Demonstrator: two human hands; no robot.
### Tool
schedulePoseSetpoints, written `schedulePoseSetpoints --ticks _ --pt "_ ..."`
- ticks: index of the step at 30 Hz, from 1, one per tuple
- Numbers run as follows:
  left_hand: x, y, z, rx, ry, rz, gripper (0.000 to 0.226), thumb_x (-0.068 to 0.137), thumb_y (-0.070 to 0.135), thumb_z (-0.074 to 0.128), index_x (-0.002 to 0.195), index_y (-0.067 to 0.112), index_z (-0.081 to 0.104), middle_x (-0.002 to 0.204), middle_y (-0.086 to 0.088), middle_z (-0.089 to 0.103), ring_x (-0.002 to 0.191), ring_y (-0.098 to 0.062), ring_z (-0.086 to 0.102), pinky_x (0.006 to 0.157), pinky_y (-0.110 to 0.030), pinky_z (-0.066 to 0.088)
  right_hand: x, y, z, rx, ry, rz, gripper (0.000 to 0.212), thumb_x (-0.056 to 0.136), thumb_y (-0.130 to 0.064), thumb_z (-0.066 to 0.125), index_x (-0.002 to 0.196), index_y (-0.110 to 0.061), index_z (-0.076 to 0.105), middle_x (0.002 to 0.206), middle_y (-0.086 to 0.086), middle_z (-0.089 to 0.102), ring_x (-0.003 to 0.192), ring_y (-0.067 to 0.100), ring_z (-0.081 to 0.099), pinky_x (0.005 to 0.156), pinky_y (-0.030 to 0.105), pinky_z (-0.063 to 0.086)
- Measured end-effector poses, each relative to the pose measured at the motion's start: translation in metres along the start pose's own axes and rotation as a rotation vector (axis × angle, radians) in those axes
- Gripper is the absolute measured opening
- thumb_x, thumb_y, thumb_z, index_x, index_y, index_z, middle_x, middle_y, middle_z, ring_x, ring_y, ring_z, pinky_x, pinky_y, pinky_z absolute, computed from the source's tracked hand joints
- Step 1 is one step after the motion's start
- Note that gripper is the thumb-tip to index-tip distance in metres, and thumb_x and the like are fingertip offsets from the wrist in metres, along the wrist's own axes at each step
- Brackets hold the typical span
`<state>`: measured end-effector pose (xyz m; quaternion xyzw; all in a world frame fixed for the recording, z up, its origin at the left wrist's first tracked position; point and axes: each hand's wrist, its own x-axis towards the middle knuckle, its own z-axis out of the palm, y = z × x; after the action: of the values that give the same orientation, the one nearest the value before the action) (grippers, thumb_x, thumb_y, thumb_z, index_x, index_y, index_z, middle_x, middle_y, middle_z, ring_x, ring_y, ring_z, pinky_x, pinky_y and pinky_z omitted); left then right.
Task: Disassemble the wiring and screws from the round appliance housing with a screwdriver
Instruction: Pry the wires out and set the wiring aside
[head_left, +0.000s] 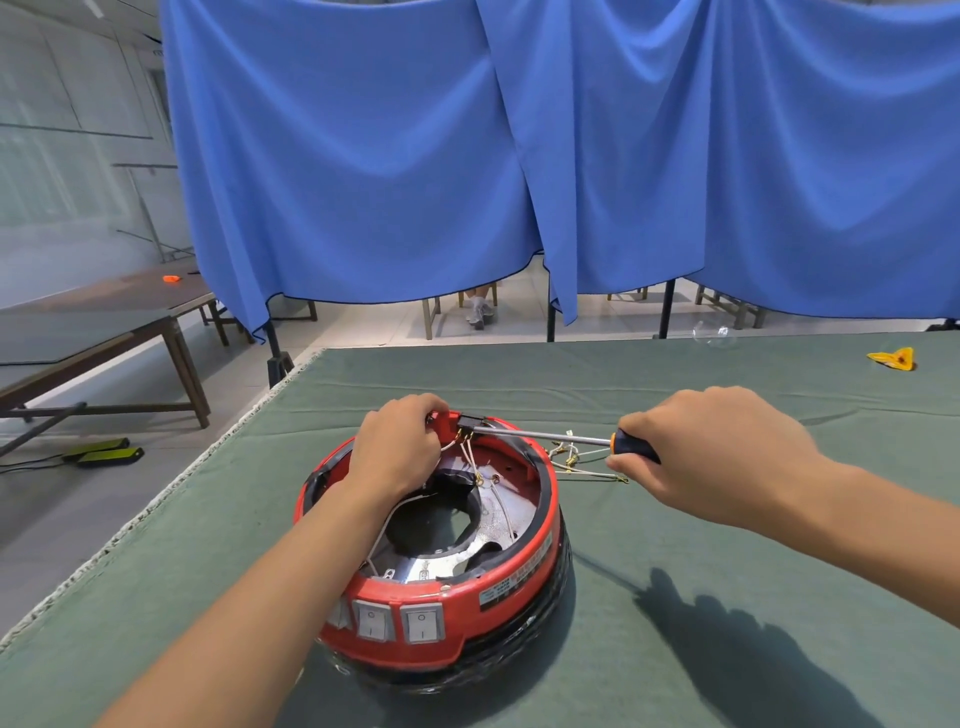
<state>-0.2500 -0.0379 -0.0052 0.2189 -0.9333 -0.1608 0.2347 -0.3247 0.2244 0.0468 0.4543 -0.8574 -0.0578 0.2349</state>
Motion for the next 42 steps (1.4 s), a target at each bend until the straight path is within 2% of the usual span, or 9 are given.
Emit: schedulePoseSetpoints --ticks 7,13,17,23,26,31,34,36,42 --pt "0.001 0.002 0.001 0.074 -0.025 0.023 0.043 0.091 0.01 0.044 0.126 0.028 0.059 0.127 0.0 0.059 0.115 -0.024 0.052 0.095 -0.038 0.041 0.002 -0.012 -0.001 0.055 -0.052 0.016 0.037 0.095 -0.056 0.038 0.098 -0.031 0.064 0.087 -0.004 0.066 0.08 0.024 0.063 0.058 0.028 0.037" --pt "0.008 0.003 -0.002 0.117 -0.051 -0.034 0.051 0.082 0.007 0.048 0.121 0.036 0.063 0.122 0.004 0.065 0.111 -0.024 0.058 0.087 -0.035 0.048 0.002 -0.015 -0.006 0.067 -0.077 0.047 0.036 0.095 -0.056 0.039 0.096 -0.031 0.064 0.079 -0.003 0.061 0.071 0.026 0.058 0.057 0.029 0.037" --pt "0.018 0.003 -0.008 0.13 -0.091 -0.034 0.041 0.085 0.015 0.051 0.113 0.04 0.067 0.114 0.005 0.069 0.102 -0.024 0.061 0.078 -0.031 0.047 0.002 -0.012 -0.006 0.058 -0.091 0.078 0.035 0.095 -0.056 0.039 0.092 -0.031 0.063 0.067 -0.005 0.045 0.065 0.023 0.046 0.055 0.029 0.033" --pt "0.022 -0.005 -0.008 0.06 -0.06 -0.01 0.02 0.088 0.035 0.061 0.104 0.04 0.072 0.104 0.009 0.072 0.097 -0.017 0.063 0.071 -0.026 0.042 0.005 -0.017 -0.01 0.061 -0.151 0.1 0.037 0.094 -0.057 0.04 0.079 -0.028 0.057 0.062 -0.008 0.043 0.059 0.02 0.046 0.049 0.028 0.03" --pt "0.024 -0.009 -0.004 -0.015 -0.022 -0.036 0.016 0.087 0.035 0.064 0.099 0.039 0.073 0.099 0.011 0.073 0.094 -0.014 0.063 0.07 -0.025 0.043 0.005 -0.021 -0.008 0.087 -0.176 0.14 0.045 0.094 -0.056 0.041 0.061 -0.025 0.039 0.061 -0.008 0.04 0.054 0.017 0.039 0.045 0.026 0.024" --pt "0.027 -0.012 -0.002 -0.009 0.01 -0.045 0.015 0.087 0.035 0.065 0.098 0.036 0.074 0.097 0.01 0.073 0.082 -0.009 0.058 0.067 -0.024 0.04 0.011 -0.024 0.0 0.198 -0.173 0.162 0.048 0.093 -0.054 0.046 0.059 -0.021 0.04 0.058 -0.005 0.046 0.051 0.014 0.041 0.044 0.026 0.026" --pt "0.029 -0.013 -0.002 -0.03 0.005 -0.059 0.014 0.086 0.034 0.066 0.097 0.035 0.075 0.095 0.009 0.074 0.089 -0.013 0.062 0.068 -0.025 0.041 0.011 -0.012 0.006 0.222 -0.169 0.127 0.049 0.092 -0.056 0.047 0.057 -0.022 0.039 0.056 -0.006 0.045 0.05 0.01 0.041 0.045 0.026 0.027" --pt "0.03 -0.013 -0.001 -0.041 0.003 -0.067 0.014 0.086 0.033 0.067 0.096 0.034 0.075 0.094 0.008 0.074 0.093 -0.016 0.063 0.07 -0.026 0.041 0.012 -0.003 0.012 0.218 -0.163 0.097 0.047 0.092 -0.057 0.047 0.058 -0.025 0.041 0.054 -0.007 0.043 0.05 0.009 0.04 0.046 0.024 0.026" --pt "0.031 -0.014 -0.001 -0.063 -0.005 -0.1 0.012 0.085 0.033 0.068 0.095 0.034 0.076 0.092 0.008 0.074 0.093 -0.017 0.063 0.075 -0.03 0.047 0.017 0.009 0.02 0.175 -0.129 0.011 0.037 0.092 -0.058 0.042 0.084 -0.027 0.062 0.056 -0.009 0.04 0.06 0.018 0.044 0.056 0.029 0.035"
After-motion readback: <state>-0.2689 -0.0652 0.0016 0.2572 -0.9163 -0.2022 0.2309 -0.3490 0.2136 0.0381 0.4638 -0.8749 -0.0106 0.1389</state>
